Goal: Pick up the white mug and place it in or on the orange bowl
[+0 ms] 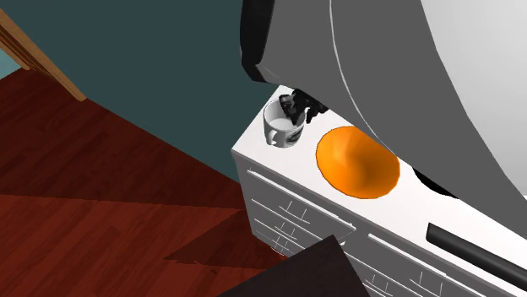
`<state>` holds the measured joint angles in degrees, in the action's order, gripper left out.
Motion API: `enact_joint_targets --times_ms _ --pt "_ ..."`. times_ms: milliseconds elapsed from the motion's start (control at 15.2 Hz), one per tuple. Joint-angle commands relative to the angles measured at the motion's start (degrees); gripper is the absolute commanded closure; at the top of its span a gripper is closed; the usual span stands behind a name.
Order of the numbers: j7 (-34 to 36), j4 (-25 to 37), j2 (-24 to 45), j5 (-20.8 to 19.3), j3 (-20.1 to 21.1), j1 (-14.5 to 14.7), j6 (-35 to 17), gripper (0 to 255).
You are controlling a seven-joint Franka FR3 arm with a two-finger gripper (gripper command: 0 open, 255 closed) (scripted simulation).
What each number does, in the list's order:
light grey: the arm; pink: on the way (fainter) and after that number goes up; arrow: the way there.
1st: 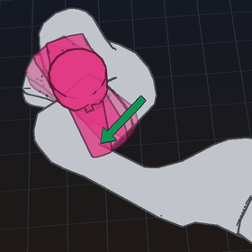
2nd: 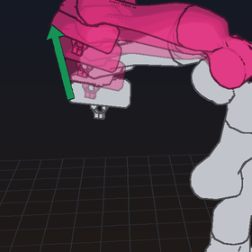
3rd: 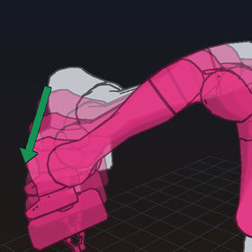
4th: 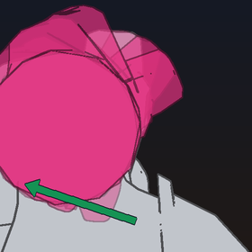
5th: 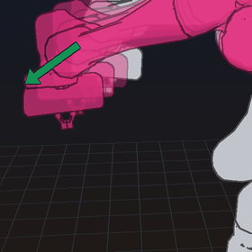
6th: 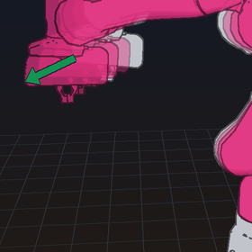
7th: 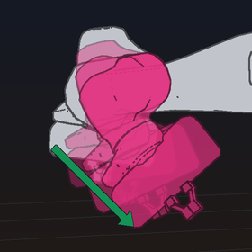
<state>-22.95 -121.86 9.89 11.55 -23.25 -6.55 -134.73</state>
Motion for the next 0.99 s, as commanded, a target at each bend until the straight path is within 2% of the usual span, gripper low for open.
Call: enact_joint_targets --times_ms 0,462,924 --pt "0.0 0.0 0.0 0.0 0.0 0.0 0.0 255" --pt "0.0 0.0 0.0 0.0 0.0 0.0 0.0 255" --pt "1.9 2.0 -3.1 -2.4 -0.5 0.4 4.7 255"
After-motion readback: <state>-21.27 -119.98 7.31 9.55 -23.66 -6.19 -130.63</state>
